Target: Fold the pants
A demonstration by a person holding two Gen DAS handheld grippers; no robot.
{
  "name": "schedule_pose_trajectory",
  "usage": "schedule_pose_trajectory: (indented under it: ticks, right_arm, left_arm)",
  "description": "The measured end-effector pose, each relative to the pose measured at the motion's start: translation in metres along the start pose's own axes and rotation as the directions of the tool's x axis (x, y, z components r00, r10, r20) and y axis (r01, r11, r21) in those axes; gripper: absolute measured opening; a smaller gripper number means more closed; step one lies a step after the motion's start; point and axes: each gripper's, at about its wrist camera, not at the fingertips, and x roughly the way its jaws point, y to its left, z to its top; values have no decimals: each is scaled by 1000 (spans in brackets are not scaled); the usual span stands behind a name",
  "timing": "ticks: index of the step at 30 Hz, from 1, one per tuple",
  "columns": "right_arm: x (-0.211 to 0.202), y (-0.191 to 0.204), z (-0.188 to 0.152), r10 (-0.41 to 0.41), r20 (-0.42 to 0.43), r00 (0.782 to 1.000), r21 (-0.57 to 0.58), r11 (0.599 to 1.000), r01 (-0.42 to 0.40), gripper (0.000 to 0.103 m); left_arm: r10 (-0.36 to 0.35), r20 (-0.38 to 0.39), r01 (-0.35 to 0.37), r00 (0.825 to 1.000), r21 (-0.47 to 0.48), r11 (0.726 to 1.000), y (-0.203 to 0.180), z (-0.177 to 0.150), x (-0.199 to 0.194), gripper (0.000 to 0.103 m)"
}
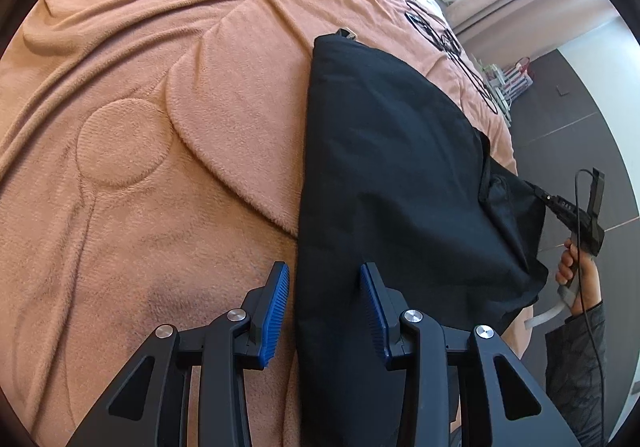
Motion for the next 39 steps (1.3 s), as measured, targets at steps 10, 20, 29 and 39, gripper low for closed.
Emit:
schedule_pose_trajectory:
  ticks: [10,20,29,39]
  right_arm:
    - [-69,-43,-51,69,48,996,136,988,-75,64]
    - [-111,-73,-122,108,48,993,336,935,-118,64]
    - [-110,-94,-176,199,37,979,515,836,-190,64]
    - [-90,-108,-187,304,38,952,571,775,-270,6]
  left_arm:
    - [-16,-6,16,1000,15,1000,-6,0,6,39]
    - [-25,-4,25,1000,19,1000,-7,-4,0,39]
    - [-49,-3,49,999,18,999,-6,-8,-7,40]
    - [-15,-38,17,999,31,999,-10,-14,-4,39]
